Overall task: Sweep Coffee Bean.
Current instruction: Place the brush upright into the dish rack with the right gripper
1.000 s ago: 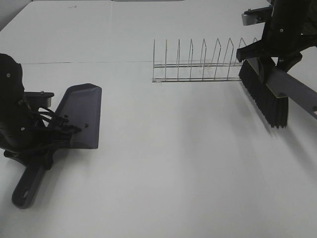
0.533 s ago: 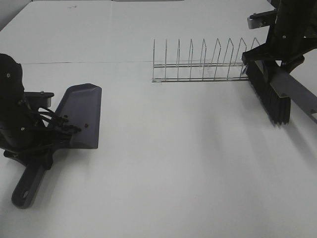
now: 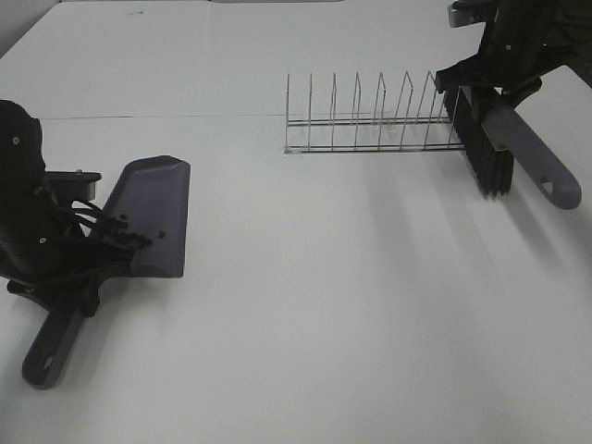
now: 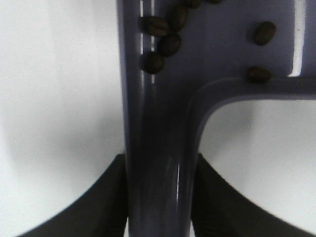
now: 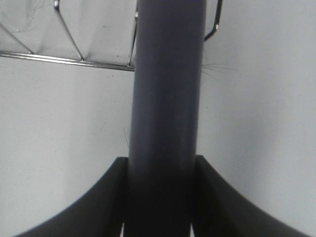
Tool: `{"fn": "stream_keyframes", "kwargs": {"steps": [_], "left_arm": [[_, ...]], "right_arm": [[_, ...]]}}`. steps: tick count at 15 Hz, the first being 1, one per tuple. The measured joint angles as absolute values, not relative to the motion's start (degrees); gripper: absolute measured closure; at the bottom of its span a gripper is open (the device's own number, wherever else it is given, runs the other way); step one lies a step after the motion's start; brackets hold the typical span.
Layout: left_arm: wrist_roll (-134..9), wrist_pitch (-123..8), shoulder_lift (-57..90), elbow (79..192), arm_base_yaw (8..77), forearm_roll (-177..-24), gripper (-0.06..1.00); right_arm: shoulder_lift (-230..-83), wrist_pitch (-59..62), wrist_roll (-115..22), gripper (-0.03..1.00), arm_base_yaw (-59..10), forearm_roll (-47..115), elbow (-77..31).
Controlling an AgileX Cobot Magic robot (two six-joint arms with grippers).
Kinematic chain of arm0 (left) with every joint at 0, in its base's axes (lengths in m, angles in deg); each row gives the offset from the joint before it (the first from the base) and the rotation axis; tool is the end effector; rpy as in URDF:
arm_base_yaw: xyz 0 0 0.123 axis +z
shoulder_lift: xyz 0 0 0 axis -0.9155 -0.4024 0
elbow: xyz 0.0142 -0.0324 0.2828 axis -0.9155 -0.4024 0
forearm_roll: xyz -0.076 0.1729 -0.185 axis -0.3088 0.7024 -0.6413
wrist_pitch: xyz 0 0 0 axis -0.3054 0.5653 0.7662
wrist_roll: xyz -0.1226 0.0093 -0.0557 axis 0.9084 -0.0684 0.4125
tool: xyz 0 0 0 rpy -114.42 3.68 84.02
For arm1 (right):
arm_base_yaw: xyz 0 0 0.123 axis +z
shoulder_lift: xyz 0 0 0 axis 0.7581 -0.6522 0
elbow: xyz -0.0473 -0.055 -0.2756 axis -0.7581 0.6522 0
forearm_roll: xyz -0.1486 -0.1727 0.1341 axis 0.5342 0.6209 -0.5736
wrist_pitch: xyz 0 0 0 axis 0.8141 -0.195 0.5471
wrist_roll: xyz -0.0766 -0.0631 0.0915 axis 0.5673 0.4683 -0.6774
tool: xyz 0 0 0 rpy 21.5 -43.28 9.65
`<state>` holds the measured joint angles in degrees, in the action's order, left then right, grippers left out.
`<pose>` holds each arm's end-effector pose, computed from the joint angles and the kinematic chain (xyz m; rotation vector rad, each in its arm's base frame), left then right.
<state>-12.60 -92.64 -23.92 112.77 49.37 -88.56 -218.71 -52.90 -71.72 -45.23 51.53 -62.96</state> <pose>0.3126 -0.0975 0.0397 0.0108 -3.1319 0.0233 0.5283 0.0173 0.1356 -0.1184 2.8518 -0.2075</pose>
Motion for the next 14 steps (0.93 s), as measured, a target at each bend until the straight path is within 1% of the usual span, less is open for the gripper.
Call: {"fn": "stream_keyframes", "kwargs": {"steps": [3, 5, 6, 7, 9, 10, 11, 12, 14], "left_arm": [[-12.6, -92.6, -23.9, 112.8, 49.4, -88.6, 0.63], [-12.6, -92.6, -23.9, 112.8, 49.4, -88.6, 0.63], [-12.6, -92.6, -23.9, 112.8, 49.4, -88.6, 0.63], [-12.6, -92.6, -23.9, 112.8, 49.4, -88.6, 0.63], [-12.7, -92.6, -23.9, 112.8, 49.4, -88.6, 0.63], [-12.8, -92.6, -23.9, 112.8, 49.4, -88.6, 0.63], [-12.8, -92.6, -23.9, 112.8, 49.4, -88.6, 0.63], [-12.8, -92.8, -23.9, 112.9, 49.4, -88.6, 0.63], [-13.3, -93.4, -24.3, 114.3, 49.3, -89.4, 0.63]], "right_arm": [[-223.0, -54.2, -72.1, 0.7, -45.2, 51.5, -70.2], [-223.8, -54.2, -72.8, 0.7, -45.2, 51.5, -71.9], [-224.0, -54.1, -73.7, 0.68, -45.2, 51.6, -72.0], [-224.2, -53.8, -74.6, 0.61, -45.2, 52.1, -72.0], [-224.2, -52.9, -75.3, 0.36, -45.2, 52.8, -72.2], [-224.2, -52.9, -75.3, 0.28, -45.2, 52.8, -72.2], [-224.2, -53.0, -75.3, 0.24, -45.2, 52.8, -72.2], [-223.9, -53.4, -75.3, 0.23, -45.2, 52.7, -72.2], [-222.3, -55.2, -75.3, 0.22, -45.2, 52.6, -72.2]]}}
